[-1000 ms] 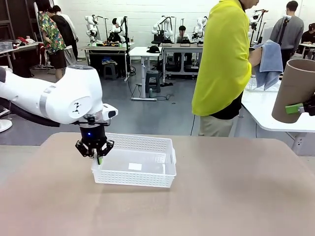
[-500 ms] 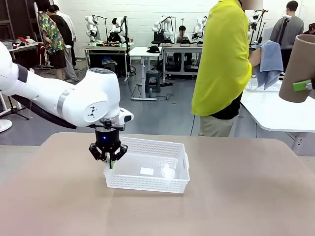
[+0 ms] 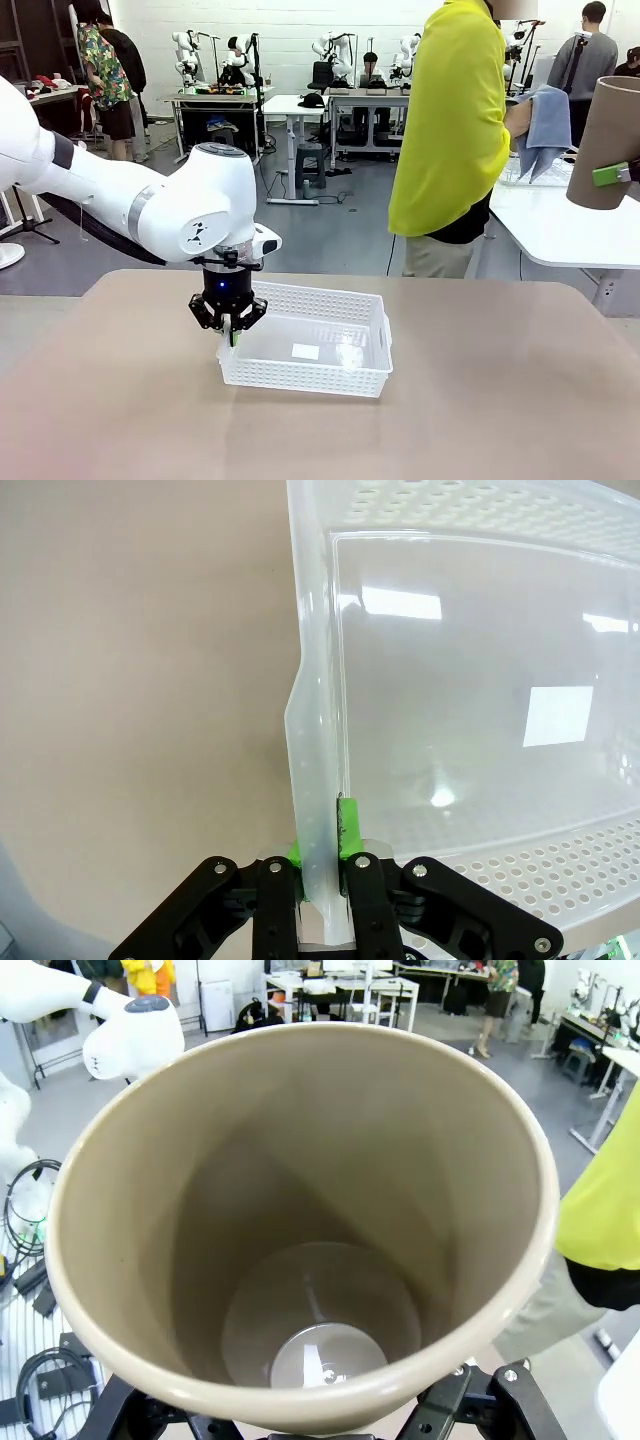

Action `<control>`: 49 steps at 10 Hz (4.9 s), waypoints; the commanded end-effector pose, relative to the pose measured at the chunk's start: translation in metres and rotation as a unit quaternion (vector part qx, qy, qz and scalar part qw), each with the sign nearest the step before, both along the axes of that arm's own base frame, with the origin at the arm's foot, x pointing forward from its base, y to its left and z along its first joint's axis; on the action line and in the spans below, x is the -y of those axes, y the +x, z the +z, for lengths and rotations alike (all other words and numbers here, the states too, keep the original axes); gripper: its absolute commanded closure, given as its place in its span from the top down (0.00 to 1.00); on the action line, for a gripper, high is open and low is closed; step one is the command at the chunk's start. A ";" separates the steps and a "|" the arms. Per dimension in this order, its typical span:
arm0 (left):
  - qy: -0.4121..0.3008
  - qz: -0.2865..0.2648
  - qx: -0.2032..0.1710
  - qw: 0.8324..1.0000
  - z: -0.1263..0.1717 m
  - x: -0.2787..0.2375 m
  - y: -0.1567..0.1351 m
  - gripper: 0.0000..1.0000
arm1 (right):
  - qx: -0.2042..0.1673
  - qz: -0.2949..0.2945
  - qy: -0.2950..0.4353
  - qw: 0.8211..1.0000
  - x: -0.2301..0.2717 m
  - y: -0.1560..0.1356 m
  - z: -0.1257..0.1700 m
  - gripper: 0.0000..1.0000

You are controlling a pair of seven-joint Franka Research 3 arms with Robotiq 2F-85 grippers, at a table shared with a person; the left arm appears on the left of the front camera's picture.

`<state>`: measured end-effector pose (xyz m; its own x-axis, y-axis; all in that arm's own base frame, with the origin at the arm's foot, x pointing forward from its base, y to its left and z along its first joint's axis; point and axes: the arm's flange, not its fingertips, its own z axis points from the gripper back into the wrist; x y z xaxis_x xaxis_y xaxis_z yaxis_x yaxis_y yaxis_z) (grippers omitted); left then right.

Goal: Clean and organize the cups into the basket.
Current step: Pick up the Organizing basket and move it to the center of the table, then pick up the Reusable plastic cup from the right side of the table and place it inside the Organizing basket.

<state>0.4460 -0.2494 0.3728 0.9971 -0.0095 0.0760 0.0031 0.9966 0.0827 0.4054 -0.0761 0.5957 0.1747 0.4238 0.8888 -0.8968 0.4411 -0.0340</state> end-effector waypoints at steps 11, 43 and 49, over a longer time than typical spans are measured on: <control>0.001 -0.005 0.000 1.000 -0.001 0.004 -0.003 0.00 | -0.059 0.147 -0.445 0.882 -0.292 0.029 -0.013 0.81; 0.001 -0.005 0.000 1.000 -0.001 0.004 -0.003 0.00 | -0.110 0.228 -0.420 0.872 -0.414 0.063 -0.221 0.81; 0.001 -0.005 0.000 1.000 -0.001 0.004 -0.003 0.00 | -0.171 0.259 -0.428 0.849 -0.426 0.065 -0.243 0.81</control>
<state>0.4441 -0.2526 0.3722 0.9971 -0.0162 0.0747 0.0100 0.9965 0.0825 0.4628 0.3515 0.3563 -0.0487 0.9880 0.1468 -0.9909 -0.0662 0.1169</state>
